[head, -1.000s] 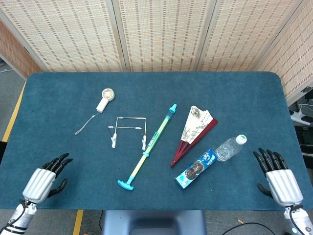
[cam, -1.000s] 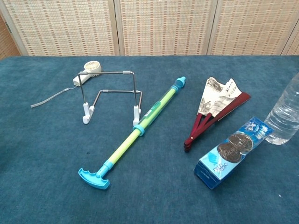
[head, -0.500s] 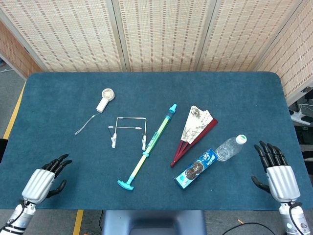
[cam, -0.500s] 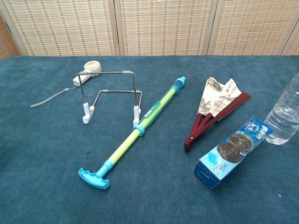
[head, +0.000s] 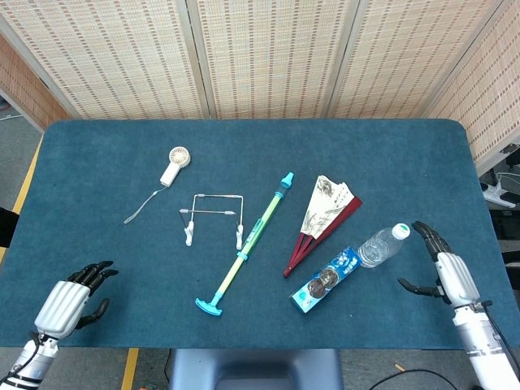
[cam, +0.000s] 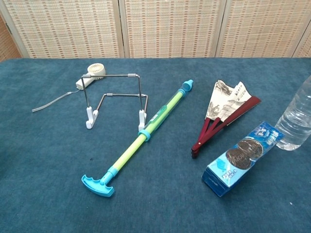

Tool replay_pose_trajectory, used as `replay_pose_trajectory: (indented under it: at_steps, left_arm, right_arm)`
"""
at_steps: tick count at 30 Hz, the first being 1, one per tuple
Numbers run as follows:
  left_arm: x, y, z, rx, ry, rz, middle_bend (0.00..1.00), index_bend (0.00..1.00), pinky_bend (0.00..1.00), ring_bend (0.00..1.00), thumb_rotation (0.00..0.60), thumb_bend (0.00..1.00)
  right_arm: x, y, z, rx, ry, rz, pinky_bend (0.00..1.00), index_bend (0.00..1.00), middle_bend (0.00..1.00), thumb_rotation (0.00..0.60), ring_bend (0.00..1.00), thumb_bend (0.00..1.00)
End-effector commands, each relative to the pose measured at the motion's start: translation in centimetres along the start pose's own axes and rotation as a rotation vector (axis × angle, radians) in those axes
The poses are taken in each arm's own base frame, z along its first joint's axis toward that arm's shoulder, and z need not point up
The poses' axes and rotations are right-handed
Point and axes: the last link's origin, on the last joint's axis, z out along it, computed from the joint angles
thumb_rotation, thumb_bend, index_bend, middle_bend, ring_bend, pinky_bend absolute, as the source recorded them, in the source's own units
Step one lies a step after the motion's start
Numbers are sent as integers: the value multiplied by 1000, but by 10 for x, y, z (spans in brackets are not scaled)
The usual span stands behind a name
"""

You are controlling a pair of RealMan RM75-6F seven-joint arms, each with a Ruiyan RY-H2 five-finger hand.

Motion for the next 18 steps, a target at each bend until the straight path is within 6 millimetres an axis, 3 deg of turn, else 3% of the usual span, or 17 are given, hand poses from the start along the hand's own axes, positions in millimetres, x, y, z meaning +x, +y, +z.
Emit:
replay_pose_trajectory:
  at_steps: [1,13,16,18]
  left_arm:
    - [0,0,0,-3,2,4,146,239,379,175,600,430]
    - [-1,-1,0,-1,-10,4,149,258,381,175,600,430]
    - [-1,-1,0,1,-10,2,152,263,380,175,600,430]
    - [-1,-1,0,0,-11,1,153,265,380,175,600,430]
  right_arm:
    - [-7,0,17,-4,0,37,99,0,0,600,0,103]
    - [-39,-6,59,-34,-132,226,97,0,1,600,0,103]
    - [-43,-6,68,-28,-115,259,96,0,51,600,0,122]
    - [-45,-6,72,-27,-94,275,107,17,154,600,39,160]
